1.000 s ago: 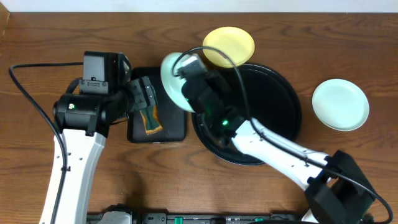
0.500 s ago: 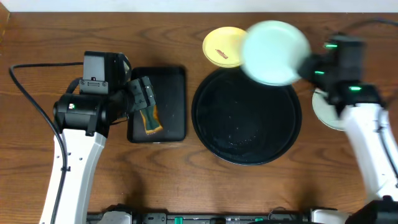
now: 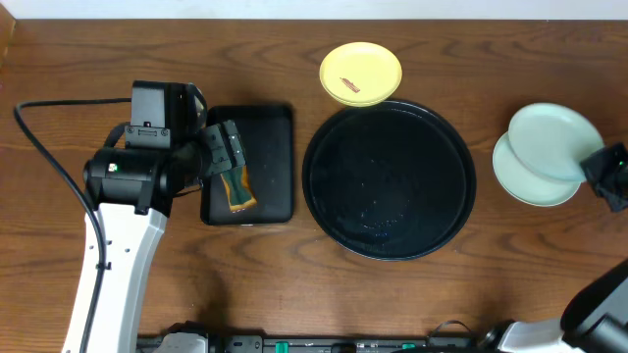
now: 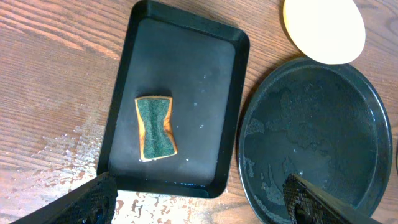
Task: Clean dirty plates on tray and stack at the side
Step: 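Carry the green plate right and stack it on the other green plate, then move the right gripper to the yellow plate rim and grasp it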
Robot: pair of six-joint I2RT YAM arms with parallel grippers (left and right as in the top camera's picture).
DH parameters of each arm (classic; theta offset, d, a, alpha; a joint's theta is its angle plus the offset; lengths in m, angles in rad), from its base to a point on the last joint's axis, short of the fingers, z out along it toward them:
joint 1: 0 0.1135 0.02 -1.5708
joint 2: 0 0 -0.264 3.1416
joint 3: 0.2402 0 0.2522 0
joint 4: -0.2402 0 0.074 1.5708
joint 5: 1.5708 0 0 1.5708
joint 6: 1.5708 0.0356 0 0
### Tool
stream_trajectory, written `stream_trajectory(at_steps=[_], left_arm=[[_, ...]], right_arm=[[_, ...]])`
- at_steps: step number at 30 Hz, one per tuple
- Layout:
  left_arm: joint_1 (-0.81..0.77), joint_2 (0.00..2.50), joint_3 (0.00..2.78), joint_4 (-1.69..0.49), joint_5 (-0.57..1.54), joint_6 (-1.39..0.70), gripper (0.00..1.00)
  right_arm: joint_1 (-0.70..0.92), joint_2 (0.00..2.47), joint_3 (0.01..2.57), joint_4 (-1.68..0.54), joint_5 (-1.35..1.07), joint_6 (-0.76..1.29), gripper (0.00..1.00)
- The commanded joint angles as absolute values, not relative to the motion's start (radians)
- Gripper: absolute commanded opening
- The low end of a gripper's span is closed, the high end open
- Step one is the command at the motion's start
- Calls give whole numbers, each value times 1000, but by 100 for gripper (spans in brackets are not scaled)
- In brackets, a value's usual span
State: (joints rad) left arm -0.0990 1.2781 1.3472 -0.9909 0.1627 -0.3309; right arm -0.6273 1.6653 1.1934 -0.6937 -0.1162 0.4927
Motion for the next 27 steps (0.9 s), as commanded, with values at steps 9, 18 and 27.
stream_trajectory(at_steps=[9,18,27], left_arm=[[-96,1274,1362,-994,172,-314,86],[-96,1274,1362,-994,172,-314,86],[-96,1274,1362,-994,172,-314,86]], right_arm=[[-623,1704,1187,-612,-220,401,40],[-403,1467,1196,-460,-505,286,50],[86,1610,1381,-506,-295,211,49]])
